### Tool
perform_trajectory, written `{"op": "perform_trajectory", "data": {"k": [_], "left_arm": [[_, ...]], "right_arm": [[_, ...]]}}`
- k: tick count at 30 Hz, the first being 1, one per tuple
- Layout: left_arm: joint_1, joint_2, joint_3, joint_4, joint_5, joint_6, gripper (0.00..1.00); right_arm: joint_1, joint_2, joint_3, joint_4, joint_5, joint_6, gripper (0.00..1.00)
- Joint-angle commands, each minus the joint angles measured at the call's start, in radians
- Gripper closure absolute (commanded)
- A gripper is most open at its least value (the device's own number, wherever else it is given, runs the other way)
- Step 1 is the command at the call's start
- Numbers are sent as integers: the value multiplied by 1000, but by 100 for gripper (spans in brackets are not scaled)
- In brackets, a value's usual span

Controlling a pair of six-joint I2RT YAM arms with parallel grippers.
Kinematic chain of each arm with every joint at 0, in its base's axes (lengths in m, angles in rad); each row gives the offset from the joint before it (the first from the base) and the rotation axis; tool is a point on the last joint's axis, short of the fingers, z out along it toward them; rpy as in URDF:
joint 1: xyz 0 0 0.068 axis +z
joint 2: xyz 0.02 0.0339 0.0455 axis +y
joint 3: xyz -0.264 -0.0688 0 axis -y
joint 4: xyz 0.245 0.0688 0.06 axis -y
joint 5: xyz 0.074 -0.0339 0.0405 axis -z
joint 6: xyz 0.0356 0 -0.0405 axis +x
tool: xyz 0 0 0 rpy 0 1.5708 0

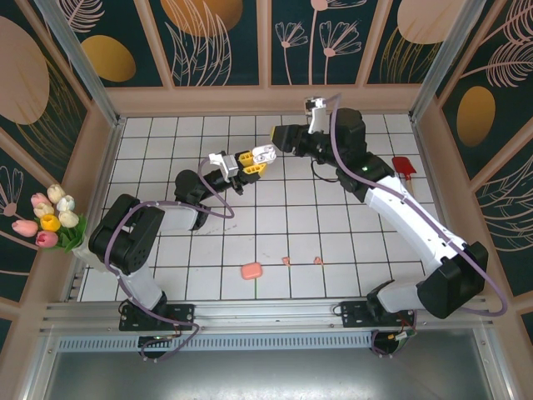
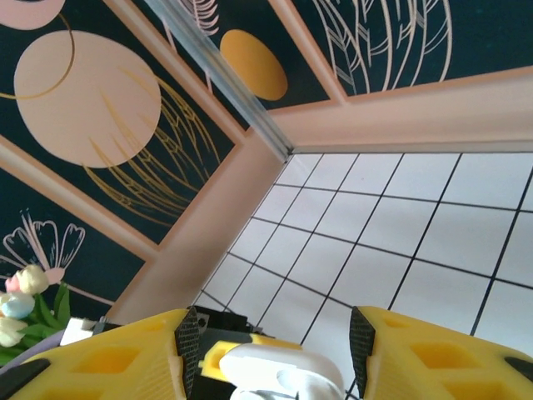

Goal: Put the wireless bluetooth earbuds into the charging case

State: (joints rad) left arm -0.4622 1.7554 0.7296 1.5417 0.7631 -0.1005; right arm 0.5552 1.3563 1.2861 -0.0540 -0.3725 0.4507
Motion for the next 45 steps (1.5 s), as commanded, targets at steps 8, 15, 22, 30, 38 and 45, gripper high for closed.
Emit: {"op": "perform_trajectory", "data": {"k": [8,15,22,30,38,45], "left_arm": [[-1,7,27,29,19,17,100],[-1,11,31,20,18,21,100],[-1,14,33,8,15,22,100],[-1,21,34,9,11,21,100],[-1,21,36,12,10,12,100],[-1,17,32,12,9,12,100]], "right_arm": [[-2,15,-57,39,-101,50,47],[-2,43,-63,57,-131,62,48],[-2,55,-50,40,-152,49,48],[-2,2,-60,-14,-105,6,48],[-3,-11,-42,-20,-85,1,47],[-3,12,-20,-14,-100,2,48]]}}
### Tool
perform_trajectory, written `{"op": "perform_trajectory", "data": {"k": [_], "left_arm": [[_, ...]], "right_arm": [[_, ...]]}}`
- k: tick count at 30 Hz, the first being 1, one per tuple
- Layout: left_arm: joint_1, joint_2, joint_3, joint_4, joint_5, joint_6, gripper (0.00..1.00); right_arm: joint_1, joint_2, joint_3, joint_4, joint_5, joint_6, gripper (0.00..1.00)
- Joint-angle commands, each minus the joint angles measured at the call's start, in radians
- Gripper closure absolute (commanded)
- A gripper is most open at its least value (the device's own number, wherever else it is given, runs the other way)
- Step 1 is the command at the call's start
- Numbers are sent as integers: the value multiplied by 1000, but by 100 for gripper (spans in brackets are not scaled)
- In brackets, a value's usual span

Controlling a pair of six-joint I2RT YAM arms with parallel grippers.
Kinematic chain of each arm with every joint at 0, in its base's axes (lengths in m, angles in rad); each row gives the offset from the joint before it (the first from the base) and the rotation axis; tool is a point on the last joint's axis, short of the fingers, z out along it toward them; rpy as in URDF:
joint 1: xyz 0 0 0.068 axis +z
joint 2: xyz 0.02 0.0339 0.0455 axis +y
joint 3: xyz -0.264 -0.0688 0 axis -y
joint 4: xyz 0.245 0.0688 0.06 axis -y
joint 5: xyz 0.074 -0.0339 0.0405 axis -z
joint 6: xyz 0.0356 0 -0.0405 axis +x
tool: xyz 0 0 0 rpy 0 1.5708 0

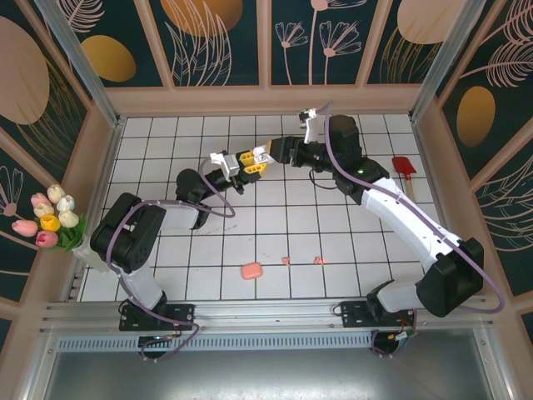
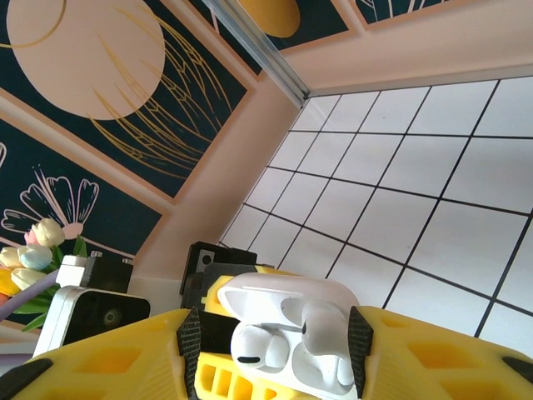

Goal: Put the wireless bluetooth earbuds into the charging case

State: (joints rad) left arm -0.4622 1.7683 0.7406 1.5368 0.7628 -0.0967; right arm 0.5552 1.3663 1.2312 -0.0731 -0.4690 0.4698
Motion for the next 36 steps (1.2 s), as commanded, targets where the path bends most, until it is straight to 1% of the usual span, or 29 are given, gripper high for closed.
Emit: {"op": "perform_trajectory", "data": {"k": [1,13,24,27,32,36], "left_arm": [[-1,4,22,17,9,8,100],[-1,9,25,15,7,5,100],[-1,13,29,14,3,5,100],[-1,14,29,16,3,0,100],[-1,17,28,22,8,-10,100],[-1,15,24,20,9,-11,100]], "right_arm": [[-2,6,37,7,-6,-16,48],[10,29,42,3,-36,-14,48],[35,20,28,-18,-47,-18,49],[34,11,21,-27,-27,-21,49],[30,-12,13,-21,53,-21,48],[22,-24,17,-4,72,-13,48]]}}
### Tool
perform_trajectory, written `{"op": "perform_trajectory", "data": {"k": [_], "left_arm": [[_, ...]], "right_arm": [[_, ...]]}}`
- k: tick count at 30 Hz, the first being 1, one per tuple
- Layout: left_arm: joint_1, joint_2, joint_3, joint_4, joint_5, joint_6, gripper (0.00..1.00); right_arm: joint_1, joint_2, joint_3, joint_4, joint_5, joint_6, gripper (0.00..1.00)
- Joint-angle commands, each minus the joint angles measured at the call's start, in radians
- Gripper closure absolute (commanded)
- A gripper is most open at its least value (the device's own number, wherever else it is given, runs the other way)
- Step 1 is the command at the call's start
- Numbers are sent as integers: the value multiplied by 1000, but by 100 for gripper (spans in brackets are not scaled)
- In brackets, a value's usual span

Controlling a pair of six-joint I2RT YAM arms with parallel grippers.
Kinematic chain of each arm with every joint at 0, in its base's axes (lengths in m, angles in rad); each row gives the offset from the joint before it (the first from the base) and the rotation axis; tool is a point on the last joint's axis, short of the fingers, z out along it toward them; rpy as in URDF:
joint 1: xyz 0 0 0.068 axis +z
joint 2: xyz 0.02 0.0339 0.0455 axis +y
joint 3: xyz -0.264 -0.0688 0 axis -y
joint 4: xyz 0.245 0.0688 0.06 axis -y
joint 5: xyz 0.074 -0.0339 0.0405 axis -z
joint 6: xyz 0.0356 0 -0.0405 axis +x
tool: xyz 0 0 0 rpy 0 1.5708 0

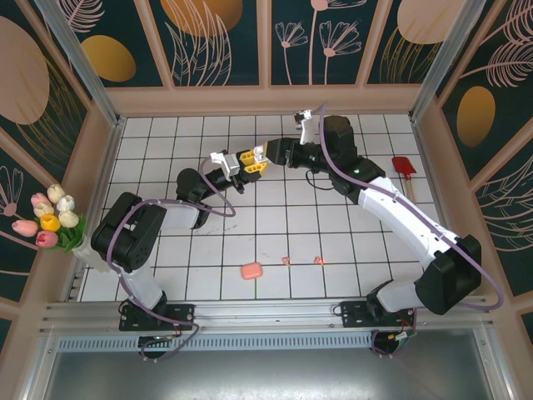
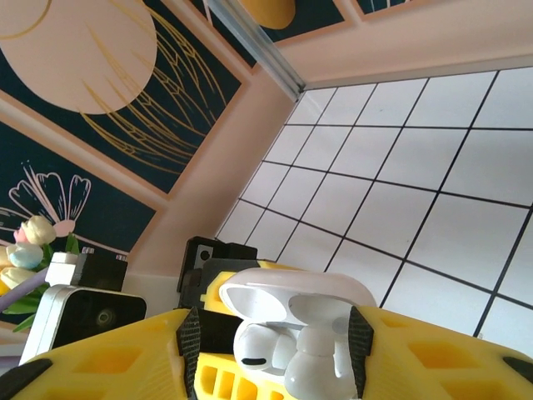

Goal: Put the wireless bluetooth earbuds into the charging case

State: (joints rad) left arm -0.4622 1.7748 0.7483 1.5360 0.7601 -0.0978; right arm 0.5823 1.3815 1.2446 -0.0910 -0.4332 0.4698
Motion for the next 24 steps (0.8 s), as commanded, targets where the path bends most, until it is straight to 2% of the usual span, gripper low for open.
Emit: {"op": "perform_trajectory", "data": {"k": [1,9,24], "left_arm": [[-1,8,16,22,10,-9,100],[-1,8,15,24,13,-9,100],[-1,9,19,20,17,-11,100]], "right_arm": [[-8,-39,8,15,36,-13,47],[-12,-1,72,-21,-20,-42,48],[-11,50,73,-19,-79,-45,48]]}}
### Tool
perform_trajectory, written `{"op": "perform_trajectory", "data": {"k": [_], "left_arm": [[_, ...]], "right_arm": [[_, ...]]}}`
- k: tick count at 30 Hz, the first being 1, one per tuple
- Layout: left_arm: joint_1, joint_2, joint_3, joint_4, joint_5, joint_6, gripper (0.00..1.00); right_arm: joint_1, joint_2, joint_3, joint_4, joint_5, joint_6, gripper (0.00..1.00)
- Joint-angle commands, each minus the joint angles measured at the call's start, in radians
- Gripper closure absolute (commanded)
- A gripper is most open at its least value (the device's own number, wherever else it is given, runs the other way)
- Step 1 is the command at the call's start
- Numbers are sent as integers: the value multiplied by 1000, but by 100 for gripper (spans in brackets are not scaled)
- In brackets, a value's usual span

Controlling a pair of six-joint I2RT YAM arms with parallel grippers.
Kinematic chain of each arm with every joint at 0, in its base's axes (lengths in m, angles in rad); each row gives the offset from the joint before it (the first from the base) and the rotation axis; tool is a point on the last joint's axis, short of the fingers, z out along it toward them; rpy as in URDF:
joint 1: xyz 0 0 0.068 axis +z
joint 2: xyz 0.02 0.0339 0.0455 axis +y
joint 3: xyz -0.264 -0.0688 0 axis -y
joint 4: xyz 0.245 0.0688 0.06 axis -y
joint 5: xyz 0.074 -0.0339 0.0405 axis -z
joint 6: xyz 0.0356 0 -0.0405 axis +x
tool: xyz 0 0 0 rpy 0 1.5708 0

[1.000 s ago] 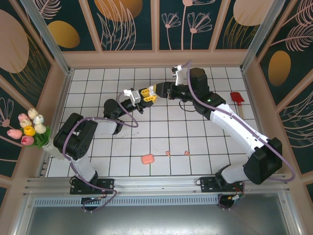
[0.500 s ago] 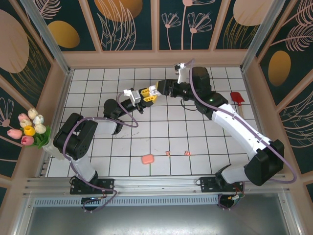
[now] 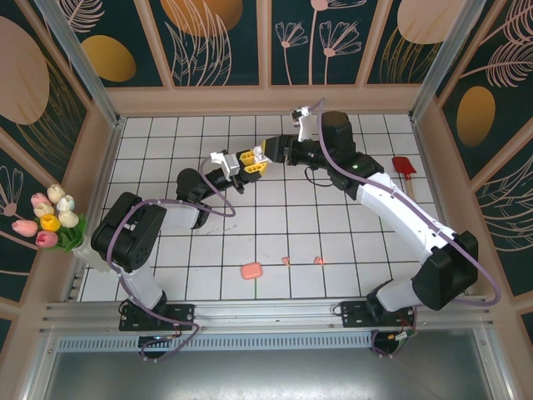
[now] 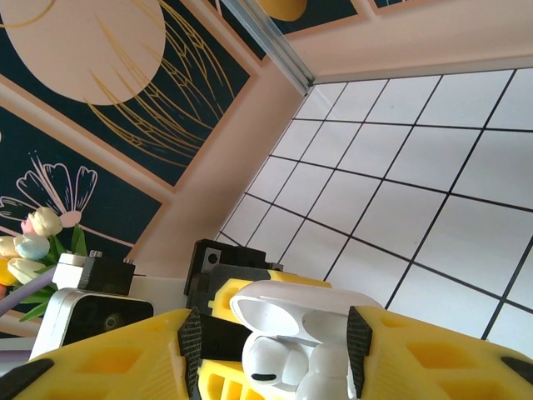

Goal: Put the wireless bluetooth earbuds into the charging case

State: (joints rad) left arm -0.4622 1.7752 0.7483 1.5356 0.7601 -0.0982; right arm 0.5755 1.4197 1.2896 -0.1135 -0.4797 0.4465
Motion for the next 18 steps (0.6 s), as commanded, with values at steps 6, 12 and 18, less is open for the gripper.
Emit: {"op": "perform_trajectory", "data": {"k": [6,12,18], "left_arm": [[-1,7,20,14,16,-9,100],[-2,6,22,12,15,-7,100],[-1,3,22,6,17,-3,100]], "right_arm": [[-5,21,35,-12,-70,-38,48],[-5,36,54,-56,-122,-73,48],[-14,31,53,-65,-98,-81,48]]}}
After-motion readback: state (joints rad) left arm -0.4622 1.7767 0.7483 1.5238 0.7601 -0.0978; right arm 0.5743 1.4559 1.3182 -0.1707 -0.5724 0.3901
